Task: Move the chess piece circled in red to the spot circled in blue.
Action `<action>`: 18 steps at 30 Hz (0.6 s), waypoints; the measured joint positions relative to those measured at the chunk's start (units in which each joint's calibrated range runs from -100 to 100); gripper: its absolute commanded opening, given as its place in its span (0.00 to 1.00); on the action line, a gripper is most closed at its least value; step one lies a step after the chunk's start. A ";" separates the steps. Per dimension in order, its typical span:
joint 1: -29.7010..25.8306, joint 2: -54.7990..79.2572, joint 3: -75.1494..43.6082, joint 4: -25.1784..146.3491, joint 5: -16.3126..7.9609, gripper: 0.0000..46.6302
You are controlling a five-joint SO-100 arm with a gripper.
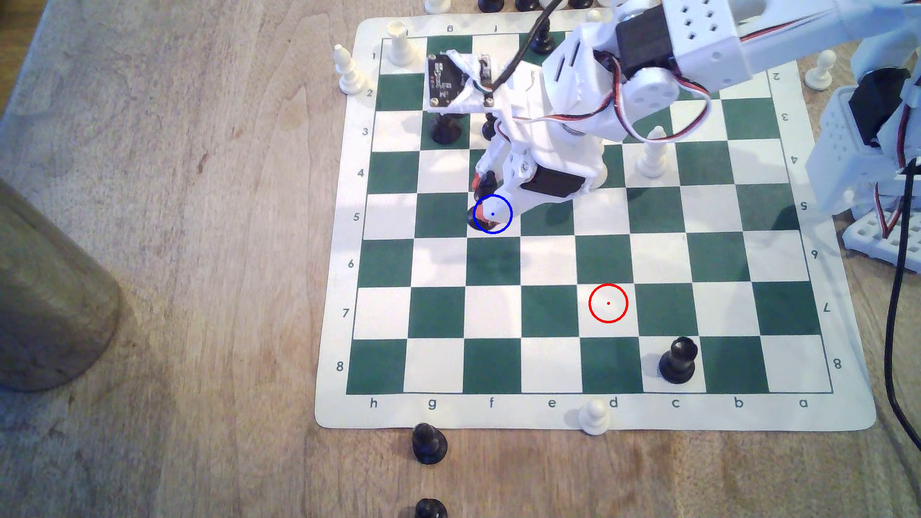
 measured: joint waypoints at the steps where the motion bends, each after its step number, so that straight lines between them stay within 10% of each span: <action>1: 0.22 0.50 0.00 0.00 0.15 0.01; 18: 2.43 7.12 -2.08 0.00 0.98 0.01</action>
